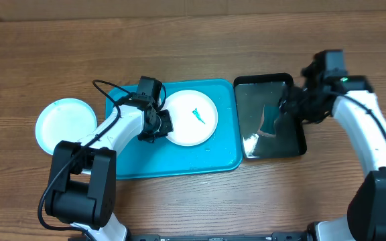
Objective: Clean dirty plates on tray and stack at the side
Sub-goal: 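Lower the right gripper into the black tray and grasp the green sponge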
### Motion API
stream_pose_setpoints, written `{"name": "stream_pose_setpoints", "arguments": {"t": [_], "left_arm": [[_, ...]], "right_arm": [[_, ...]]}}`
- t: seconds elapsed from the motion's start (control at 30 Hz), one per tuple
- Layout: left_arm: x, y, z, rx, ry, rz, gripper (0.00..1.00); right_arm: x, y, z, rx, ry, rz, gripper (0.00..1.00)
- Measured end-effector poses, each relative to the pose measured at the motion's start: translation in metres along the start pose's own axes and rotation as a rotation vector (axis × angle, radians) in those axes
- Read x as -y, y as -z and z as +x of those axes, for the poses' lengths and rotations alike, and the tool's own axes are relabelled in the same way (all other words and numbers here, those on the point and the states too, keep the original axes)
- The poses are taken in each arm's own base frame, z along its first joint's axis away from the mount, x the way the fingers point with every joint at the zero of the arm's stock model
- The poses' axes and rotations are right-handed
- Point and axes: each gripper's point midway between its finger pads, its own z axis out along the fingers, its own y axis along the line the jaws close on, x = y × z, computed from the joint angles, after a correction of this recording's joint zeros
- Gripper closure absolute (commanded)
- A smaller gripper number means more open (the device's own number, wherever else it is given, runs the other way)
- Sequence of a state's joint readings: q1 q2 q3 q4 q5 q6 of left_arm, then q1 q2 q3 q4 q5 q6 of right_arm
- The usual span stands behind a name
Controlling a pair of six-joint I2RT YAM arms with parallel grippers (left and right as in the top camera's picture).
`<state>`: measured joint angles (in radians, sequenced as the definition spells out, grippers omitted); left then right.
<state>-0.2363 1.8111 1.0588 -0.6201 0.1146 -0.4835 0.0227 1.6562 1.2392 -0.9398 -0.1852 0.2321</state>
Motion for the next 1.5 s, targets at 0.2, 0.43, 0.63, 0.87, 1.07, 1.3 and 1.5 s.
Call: {"name": "stream_pose_setpoints", "arguments": {"t": [0.2,0.43,0.63,0.87,1.07,1.3,1.5], "left_arm": [[0.000,0.000,0.000,0.000,0.008,0.000,0.87],[0.000,0.000,0.000,0.000,0.008,0.000,0.87],[0.000,0.000,0.000,0.000,0.008,0.000,0.87],[0.000,0.000,0.000,0.000,0.008,0.000,0.87],[0.000,0.000,0.000,0.000,0.008,0.000,0.87],[0.000,0.000,0.000,0.000,0.008,0.000,0.87],[0.000,0.000,0.000,0.000,0.008,0.000,0.87]], "right_arm": [[-0.012,-0.031,0.010,0.040,0.073,0.004,0.38],[-0.021,-0.051,0.015,0.091,0.133,0.019,0.43],[-0.012,-0.063,0.013,0.146,0.137,0.051,0.43],[-0.011,-0.069,0.015,0.163,0.130,0.042,0.43],[-0.009,-0.076,0.021,0.156,0.133,0.043,0.43],[-0.011,-0.087,0.019,0.158,0.141,0.040,0.65],[-0.014,-0.088,0.023,0.147,0.144,0.039,0.48]]}}
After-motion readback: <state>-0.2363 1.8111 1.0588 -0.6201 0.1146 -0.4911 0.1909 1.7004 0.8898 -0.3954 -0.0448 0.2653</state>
